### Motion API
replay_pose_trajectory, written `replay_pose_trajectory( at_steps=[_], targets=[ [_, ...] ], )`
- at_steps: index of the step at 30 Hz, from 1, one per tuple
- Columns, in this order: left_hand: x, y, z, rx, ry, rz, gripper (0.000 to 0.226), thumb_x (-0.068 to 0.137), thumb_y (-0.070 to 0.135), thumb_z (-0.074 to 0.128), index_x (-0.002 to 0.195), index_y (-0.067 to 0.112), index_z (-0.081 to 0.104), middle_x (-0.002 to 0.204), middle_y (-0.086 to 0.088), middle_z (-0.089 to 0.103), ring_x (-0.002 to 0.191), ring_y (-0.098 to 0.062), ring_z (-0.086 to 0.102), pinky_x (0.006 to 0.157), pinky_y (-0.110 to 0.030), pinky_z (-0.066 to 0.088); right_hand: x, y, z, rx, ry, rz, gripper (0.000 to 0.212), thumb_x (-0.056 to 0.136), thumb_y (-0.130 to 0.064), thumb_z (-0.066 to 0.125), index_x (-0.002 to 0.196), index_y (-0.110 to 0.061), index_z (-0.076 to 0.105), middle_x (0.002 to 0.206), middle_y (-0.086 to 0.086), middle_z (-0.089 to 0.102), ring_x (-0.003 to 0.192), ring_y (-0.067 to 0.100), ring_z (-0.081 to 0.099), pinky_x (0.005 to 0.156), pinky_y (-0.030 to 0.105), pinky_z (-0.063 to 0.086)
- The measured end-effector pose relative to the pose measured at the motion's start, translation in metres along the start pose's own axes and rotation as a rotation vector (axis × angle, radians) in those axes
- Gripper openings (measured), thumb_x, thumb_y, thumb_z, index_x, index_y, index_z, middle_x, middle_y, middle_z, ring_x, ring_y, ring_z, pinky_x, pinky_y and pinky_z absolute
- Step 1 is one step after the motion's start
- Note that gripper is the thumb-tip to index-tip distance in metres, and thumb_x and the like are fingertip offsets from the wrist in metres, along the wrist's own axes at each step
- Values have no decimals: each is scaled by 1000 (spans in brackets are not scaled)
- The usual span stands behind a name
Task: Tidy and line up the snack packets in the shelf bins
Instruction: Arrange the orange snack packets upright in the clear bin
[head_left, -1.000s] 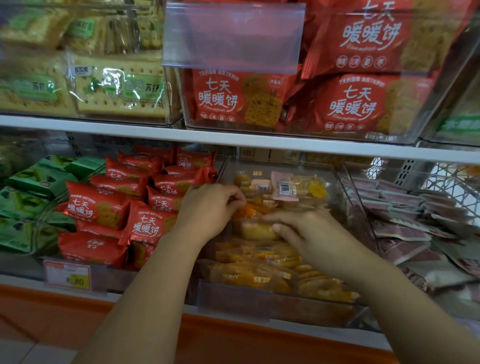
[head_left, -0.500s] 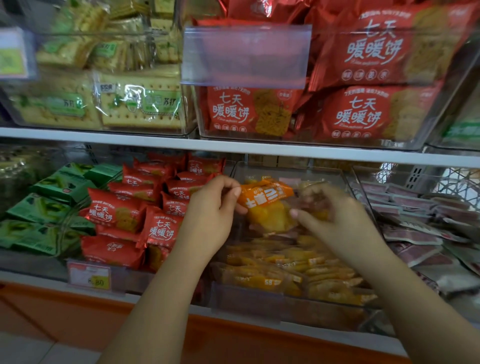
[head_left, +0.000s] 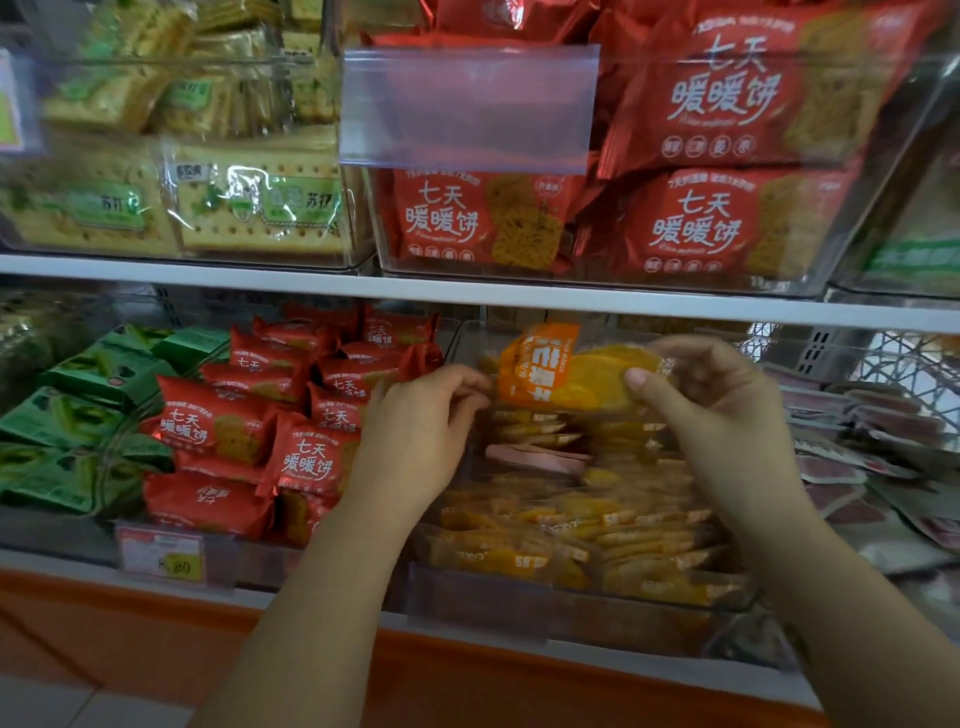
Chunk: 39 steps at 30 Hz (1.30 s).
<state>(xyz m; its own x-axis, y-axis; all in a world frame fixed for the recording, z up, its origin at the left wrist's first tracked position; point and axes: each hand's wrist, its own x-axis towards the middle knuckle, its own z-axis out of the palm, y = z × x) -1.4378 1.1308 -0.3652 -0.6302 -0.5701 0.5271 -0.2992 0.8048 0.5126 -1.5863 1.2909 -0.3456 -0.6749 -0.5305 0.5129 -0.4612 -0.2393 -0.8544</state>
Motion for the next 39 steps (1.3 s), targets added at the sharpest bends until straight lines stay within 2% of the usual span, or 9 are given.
replay_pose_trajectory(
  at_steps=[2, 6, 10, 17, 21, 27, 32, 35, 39],
  targets=[
    [3, -8, -2, 84, -59, -5, 14, 88, 21, 63, 100, 27, 69, 94, 12, 71, 92, -11, 65, 97, -47, 44, 1, -2, -5, -188, -71, -84, 22, 81, -17, 70, 89, -35, 61, 71, -25, 62, 66, -3, 54, 62, 13, 42],
    [10, 0, 1, 332, -268, 14, 16, 92, 35, 55, 104, 39, 66, 107, 15, 68, 109, -10, 57, 115, -52, 10, -1, -6, -4, -445, -160, -225, 28, 85, -14, 66, 95, -38, 55, 88, -19, 63, 71, 2, 57, 61, 14, 43],
    [18, 12, 15, 409, -418, 58, 17, 92, 38, 56, 104, 40, 66, 107, 16, 67, 112, -9, 55, 114, -51, -7, -2, -9, -5, -520, -159, -286, 25, 85, -11, 65, 100, -30, 57, 86, -26, 56, 71, -13, 55, 62, 3, 37],
    [41, 10, 34, 516, -508, 91, 14, 92, 33, 53, 94, 37, 66, 107, 12, 65, 108, -14, 55, 113, -46, 17, -2, -15, -14, -469, -149, -245, 31, 86, -12, 64, 95, -40, 55, 78, -29, 59, 77, -9, 55, 61, 7, 41],
    [74, -2, 32, 511, -526, 172, 14, 87, 39, 61, 97, 33, 67, 113, 8, 62, 107, -16, 57, 86, -31, 38, 3, -14, -17, -467, -196, -227, 32, 85, -14, 64, 90, -44, 53, 86, -37, 58, 74, -5, 56, 59, 10, 42],
    [97, -20, 34, 322, -585, 168, 8, 82, 36, 69, 88, 32, 72, 94, 14, 69, 90, -5, 62, 69, -23, 38, 22, 4, 5, -672, -401, -235, 32, 81, -16, 70, 99, -39, 58, 91, -34, 54, 83, -16, 50, 72, 1, 35],
    [88, -27, 35, 256, -503, 217, 9, 85, 32, 67, 92, 32, 72, 97, 15, 66, 88, -1, 54, 74, -22, 34, 29, 18, 48, -873, -794, -124, 12, 87, -29, 64, 99, -27, 64, 95, -11, 68, 89, 4, 60, 83, 29, 49],
    [79, -25, 37, 192, -505, 203, 7, 87, 29, 66, 92, 30, 71, 92, 16, 61, 86, -1, 52, 74, -20, 36, 27, 21, 53, -948, -1070, -95, 28, 97, -33, 46, 109, -17, 66, 110, -1, 64, 95, 4, 52, 86, 15, 40],
    [67, -26, 33, 55, -461, 172, 11, 86, 26, 66, 79, 34, 65, 79, 20, 55, 78, 1, 54, 67, -15, 37, 24, 9, 37, -827, -953, -72, 30, 96, -36, 45, 111, -21, 66, 112, -7, 62, 100, 5, 54, 92, 26, 42]
  ],
)
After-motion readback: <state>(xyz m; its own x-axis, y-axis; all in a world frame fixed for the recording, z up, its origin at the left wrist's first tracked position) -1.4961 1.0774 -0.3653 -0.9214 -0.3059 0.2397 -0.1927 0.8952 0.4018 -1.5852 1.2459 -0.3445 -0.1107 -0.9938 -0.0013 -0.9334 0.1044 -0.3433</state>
